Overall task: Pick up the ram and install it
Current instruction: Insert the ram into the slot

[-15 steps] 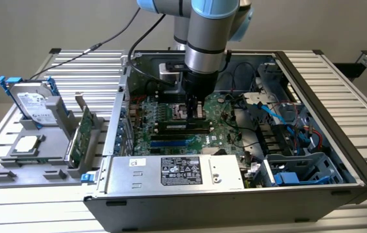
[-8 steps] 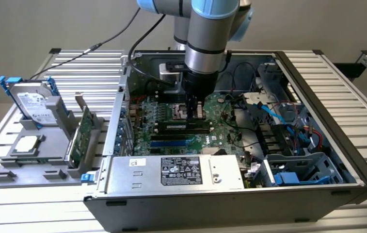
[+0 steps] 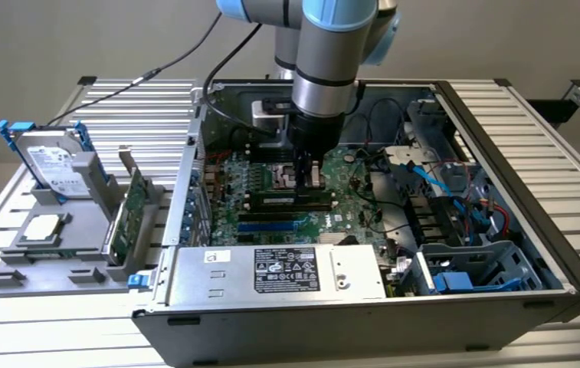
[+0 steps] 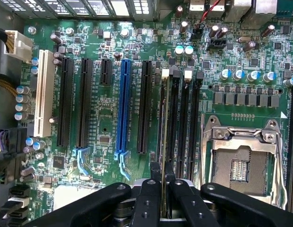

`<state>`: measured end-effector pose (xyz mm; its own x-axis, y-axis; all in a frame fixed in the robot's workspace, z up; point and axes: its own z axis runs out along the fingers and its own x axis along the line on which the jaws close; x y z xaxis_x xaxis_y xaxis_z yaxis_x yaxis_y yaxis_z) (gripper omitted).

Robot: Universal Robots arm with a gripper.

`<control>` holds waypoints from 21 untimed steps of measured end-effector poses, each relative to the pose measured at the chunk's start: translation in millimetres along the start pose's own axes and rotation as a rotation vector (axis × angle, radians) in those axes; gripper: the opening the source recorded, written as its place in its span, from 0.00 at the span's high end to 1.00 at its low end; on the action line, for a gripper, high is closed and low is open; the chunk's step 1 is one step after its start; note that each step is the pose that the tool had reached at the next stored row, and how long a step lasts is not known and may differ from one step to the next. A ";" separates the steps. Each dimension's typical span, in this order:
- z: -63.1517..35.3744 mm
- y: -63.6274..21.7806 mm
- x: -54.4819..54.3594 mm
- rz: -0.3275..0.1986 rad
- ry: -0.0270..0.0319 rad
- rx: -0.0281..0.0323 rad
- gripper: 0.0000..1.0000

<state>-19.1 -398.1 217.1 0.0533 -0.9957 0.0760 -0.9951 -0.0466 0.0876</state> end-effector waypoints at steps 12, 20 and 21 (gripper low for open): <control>3.2 -0.3 -0.7 0.005 -0.0004 -0.0004 0.86; 3.3 -0.3 -0.8 0.005 -0.0007 -0.0003 0.67; 3.3 -0.3 -0.8 0.005 -0.0006 -0.0003 0.67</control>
<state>-19.1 -397.5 213.7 0.0485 -0.9959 0.0758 -0.9953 -0.0418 0.0875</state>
